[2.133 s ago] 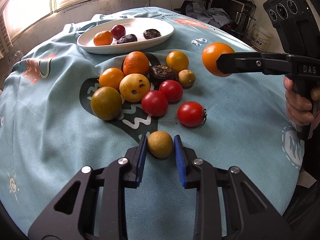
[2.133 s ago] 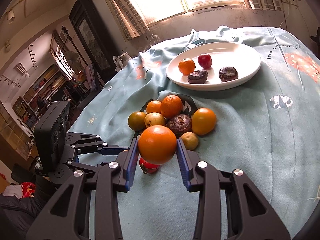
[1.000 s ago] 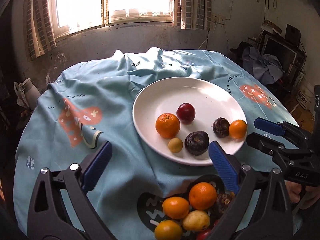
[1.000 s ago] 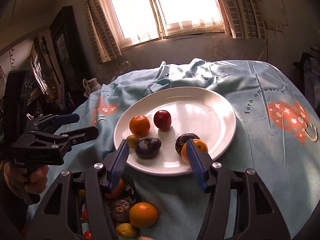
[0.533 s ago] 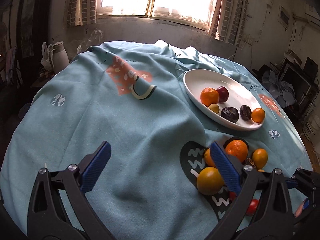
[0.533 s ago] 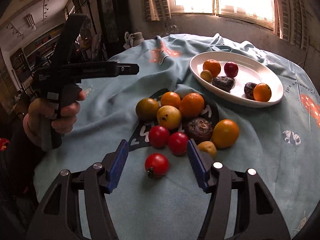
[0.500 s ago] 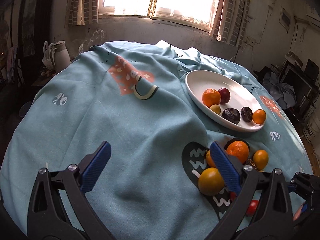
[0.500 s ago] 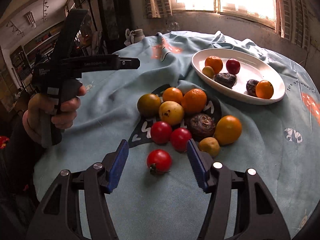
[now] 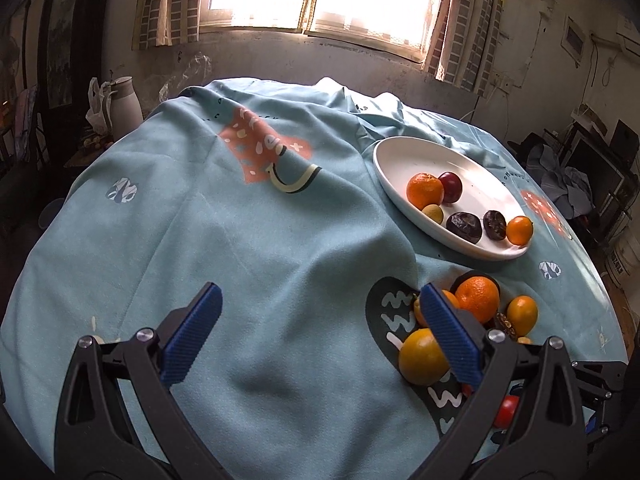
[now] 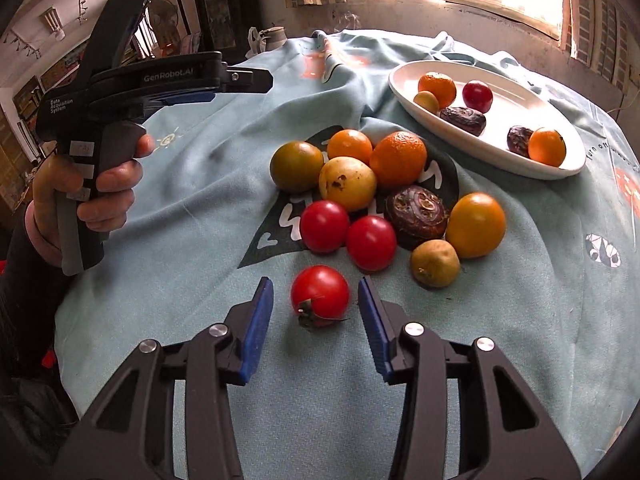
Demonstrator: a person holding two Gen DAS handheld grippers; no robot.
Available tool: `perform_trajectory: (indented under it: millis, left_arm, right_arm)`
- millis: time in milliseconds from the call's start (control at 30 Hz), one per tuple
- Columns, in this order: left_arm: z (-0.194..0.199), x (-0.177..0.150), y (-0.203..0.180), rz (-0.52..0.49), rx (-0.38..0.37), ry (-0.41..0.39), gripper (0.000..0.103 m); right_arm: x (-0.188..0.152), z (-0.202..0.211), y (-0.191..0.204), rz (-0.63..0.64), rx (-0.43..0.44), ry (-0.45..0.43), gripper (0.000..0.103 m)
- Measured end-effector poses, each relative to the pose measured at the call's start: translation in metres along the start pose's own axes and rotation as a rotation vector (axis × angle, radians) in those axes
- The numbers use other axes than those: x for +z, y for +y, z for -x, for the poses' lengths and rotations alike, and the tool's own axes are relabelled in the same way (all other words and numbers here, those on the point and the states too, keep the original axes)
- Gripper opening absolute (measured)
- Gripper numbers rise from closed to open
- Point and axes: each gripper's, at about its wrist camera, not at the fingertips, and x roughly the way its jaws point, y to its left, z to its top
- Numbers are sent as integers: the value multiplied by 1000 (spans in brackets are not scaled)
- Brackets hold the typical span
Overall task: Organize fruits
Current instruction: 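Grasp a red tomato with the right tool while the left tool grasps a yellow-green fruit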
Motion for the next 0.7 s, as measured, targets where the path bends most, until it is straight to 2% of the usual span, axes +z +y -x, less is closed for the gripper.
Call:
perform_trajectory:
  millis: [167, 233, 367, 500, 567, 633, 700]
  left_arm:
    - [1, 0, 1, 0, 0, -2, 101]
    - [1, 0, 0, -1, -1, -3, 101]
    - [4, 0, -1, -30, -5, -4, 101]
    - [12, -10, -21, -185, -132, 20, 98]
    - [15, -19, -36, -287, -157, 22, 86]
    - [12, -29, -46, -349, -183, 55, 62]
    - [4, -36, -51, -376, -202, 100, 47]
  right_arm:
    - [1, -3, -2, -10, 2, 14, 39]
    - [1, -4, -4, -19, 1, 20, 34]
    - [1, 4, -8, -44, 26, -16, 31]
    - [5, 22, -25, -129, 64, -98, 30]
    - [6, 30, -33, -169, 76, -133, 30]
    - [7, 34, -38, -192, 67, -151, 30]
    - [7, 35, -41, -208, 66, -154, 30]
